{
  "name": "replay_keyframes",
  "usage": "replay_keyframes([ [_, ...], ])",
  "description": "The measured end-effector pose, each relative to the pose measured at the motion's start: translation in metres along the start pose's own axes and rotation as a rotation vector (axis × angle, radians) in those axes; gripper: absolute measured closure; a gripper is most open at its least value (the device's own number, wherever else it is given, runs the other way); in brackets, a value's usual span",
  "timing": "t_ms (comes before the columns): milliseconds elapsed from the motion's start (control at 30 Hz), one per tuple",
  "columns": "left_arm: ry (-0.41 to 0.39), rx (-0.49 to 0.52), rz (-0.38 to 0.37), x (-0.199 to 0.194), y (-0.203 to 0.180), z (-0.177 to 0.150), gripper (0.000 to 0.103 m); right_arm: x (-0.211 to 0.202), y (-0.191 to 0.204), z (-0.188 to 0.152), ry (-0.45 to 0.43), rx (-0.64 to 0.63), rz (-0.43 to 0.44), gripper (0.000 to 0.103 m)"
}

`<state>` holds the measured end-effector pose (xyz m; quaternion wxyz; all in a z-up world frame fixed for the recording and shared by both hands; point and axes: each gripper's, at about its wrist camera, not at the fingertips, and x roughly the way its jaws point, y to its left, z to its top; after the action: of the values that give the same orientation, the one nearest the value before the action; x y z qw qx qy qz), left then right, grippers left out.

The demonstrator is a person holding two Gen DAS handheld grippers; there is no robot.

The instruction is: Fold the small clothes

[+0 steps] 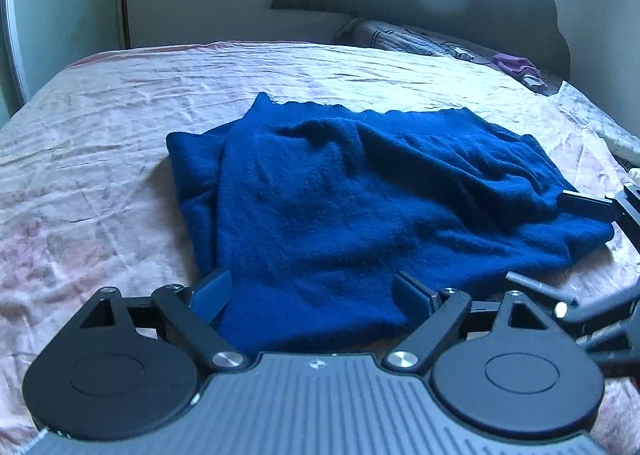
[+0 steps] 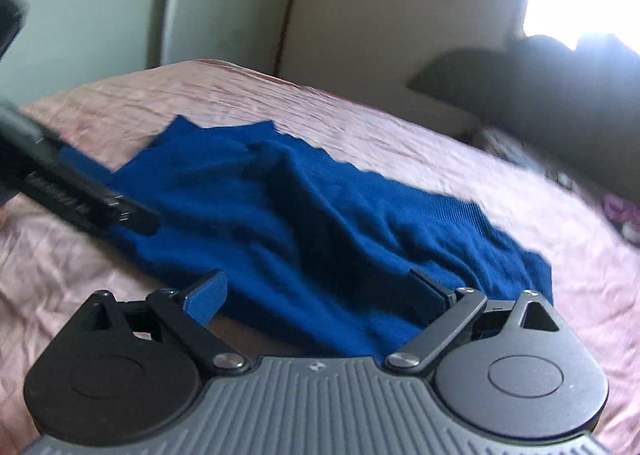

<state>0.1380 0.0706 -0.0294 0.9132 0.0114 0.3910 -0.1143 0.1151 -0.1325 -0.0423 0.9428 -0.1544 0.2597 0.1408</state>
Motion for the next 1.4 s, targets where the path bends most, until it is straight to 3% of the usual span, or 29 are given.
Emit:
replay_keyframes([
  [200,-0.059,-0.003,0.077,-0.009,0.020,0.009,0.009,-0.008,0.040,0.004,-0.034,-0.134,-0.024,0.006],
  [300,-0.079,-0.091,0.091,-0.006,0.052,0.023,0.005,-0.009,0.061,0.004,-0.051,-0.209,-0.023,0.006],
  [500,0.024,-0.323,-0.066,0.032,0.114,0.057,0.005,0.004,0.099,0.007,-0.049,-0.294,0.004,0.006],
  [700,0.082,-0.399,-0.220,0.072,0.129,0.068,0.006,0.017,0.129,0.007,-0.074,-0.361,-0.033,0.007],
  [833,0.038,-0.433,-0.275,0.088,0.133,0.072,0.003,0.024,0.141,0.010,-0.101,-0.387,-0.079,0.007],
  [967,0.041,-0.471,-0.381,0.106,0.139,0.081,0.003,0.035,0.155,0.016,-0.135,-0.437,-0.115,0.007],
  [1100,0.059,-0.452,-0.411,0.118,0.133,0.092,0.005,0.043,0.164,0.023,-0.156,-0.466,-0.121,0.008],
  [1200,0.069,-0.398,-0.380,0.123,0.123,0.098,0.031,0.050,0.172,0.026,-0.174,-0.485,-0.110,0.023],
  [1233,0.078,-0.386,-0.342,0.124,0.121,0.100,0.057,0.052,0.173,0.027,-0.172,-0.485,-0.103,0.042],
  [1267,0.098,-0.378,-0.303,0.125,0.120,0.101,0.071,0.053,0.175,0.026,-0.169,-0.484,-0.106,0.058],
  [1300,0.109,-0.386,-0.287,0.125,0.121,0.103,0.075,0.054,0.176,0.024,-0.164,-0.490,-0.111,0.062],
  [1333,0.118,-0.397,-0.294,0.127,0.122,0.103,0.087,0.055,0.177,0.022,-0.159,-0.499,-0.104,0.066],
  [1400,0.116,-0.398,-0.293,0.127,0.120,0.102,0.088,0.053,0.178,0.020,-0.166,-0.508,-0.086,0.073],
])
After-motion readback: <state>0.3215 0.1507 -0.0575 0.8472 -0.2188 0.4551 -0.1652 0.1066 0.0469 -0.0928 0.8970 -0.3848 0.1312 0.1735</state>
